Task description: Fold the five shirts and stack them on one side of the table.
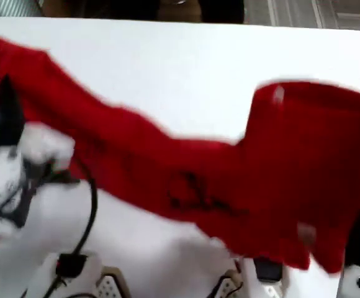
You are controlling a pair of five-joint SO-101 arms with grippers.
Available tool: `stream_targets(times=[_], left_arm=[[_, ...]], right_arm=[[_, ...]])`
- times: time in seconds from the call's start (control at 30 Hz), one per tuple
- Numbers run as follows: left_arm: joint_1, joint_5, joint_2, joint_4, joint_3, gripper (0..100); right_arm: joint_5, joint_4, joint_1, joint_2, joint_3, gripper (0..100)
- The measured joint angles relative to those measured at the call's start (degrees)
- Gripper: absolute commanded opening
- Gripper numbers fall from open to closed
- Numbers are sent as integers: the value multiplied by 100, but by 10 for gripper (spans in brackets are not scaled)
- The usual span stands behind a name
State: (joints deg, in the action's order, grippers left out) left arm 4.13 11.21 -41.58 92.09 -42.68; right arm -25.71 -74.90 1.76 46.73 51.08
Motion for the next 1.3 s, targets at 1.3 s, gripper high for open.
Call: stream_targets(times=[1.3], left_arm=[[431,-686,-1582,158,2391,24]], right_arm=[[9,237,0,-26,-721,20]])
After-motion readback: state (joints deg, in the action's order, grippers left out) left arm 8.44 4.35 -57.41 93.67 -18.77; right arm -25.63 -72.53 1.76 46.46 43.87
